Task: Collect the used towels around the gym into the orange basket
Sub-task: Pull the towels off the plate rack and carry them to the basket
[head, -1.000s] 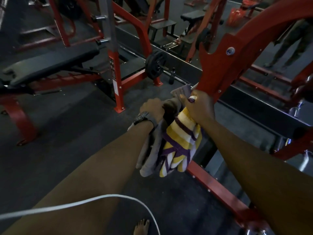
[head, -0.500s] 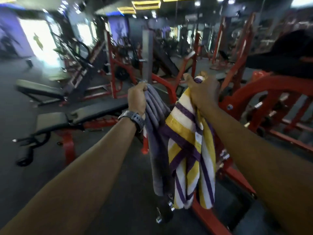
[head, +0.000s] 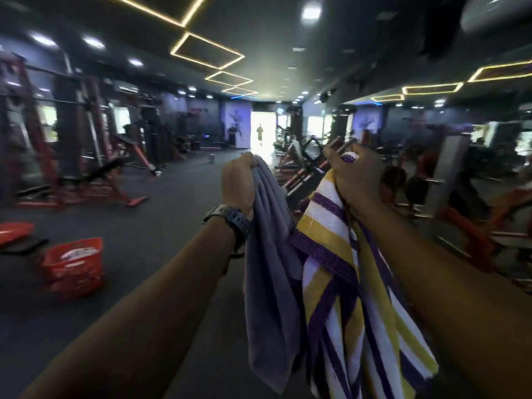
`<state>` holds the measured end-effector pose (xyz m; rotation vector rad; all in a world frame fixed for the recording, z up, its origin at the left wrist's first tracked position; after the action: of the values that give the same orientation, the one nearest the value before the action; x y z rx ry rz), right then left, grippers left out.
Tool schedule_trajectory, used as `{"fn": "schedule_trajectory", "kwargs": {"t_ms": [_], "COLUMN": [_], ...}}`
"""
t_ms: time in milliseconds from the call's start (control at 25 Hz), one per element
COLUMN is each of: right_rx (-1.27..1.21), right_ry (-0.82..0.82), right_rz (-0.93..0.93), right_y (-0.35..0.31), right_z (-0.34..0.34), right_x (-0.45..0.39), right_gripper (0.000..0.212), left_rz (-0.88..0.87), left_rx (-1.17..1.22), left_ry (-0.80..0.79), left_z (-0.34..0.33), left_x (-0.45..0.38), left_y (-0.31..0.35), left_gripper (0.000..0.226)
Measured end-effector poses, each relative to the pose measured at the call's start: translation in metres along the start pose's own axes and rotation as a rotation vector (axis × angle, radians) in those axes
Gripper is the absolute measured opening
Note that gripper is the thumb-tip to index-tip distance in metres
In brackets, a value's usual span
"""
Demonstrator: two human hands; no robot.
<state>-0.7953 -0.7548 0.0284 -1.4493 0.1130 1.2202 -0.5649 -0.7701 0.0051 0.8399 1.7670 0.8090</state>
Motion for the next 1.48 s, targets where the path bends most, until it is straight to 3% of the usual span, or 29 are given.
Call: {"fn": "schedule_trajectory", "kwargs": {"t_ms": [120, 240, 360, 520, 840, 1080, 1480], "right_rx": [-0.039, -0.167, -0.225, -0.339, -0.59, -0.551, -0.426], "right_ry": [-0.086, -0.211, -0.282, -0.409, -0.606, -0.655, -0.598], "right_rz": [0.007, 0.028, 0.003, 0.049, 0.11, 0.15, 0.135], "right_y": [-0.064, -0.126, -0.172, -0.241, -0.345, -0.392, -0.453], "right_z": [-0.12, -0.23, -0.314, -0.436, -0.683, -0.85, -1.122], "right_x": [0.04, 0.08, 0.108, 0.144, 0.182, 0.185, 0.175], "right_gripper": [0.041, 0.034, 0.042, 0.043, 0.043, 0.043, 0.045], "left_rz": [-0.007, -0.01, -0.066, -0.072, -0.128, -0.155, -0.067], "left_rx": [-0.173, -0.215, -0.327, -0.299, -0.488, -0.408, -0.266], "left_ry": [0.019, 0.119, 0.164, 0.371, 0.578, 0.707, 0.554], "left_z": [0.121, 0.239, 0.334, 0.462, 0.625, 0.744, 0.899], "left_x": [-0.045, -0.088, -0.122, -0.17, -0.303, -0.408, -0.649], "left_y": [0.013, 0.021, 0.033, 0.041, 0.012, -0.021, -0.124], "left_gripper": [0.032, 0.024, 0.032, 0.027, 0.026, 0.022, 0.026]}}
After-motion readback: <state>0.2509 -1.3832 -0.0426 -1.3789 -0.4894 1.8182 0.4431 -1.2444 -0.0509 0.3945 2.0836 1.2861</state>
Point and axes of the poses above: each hand's wrist, its own x-axis away from the middle knuckle, its own z-axis out of the back of the hand, y = z × x, the point moved 5 cm from there along -x, towards the middle knuckle, and after that the axes turned 9 degrees about x, right-handed, at the moved point
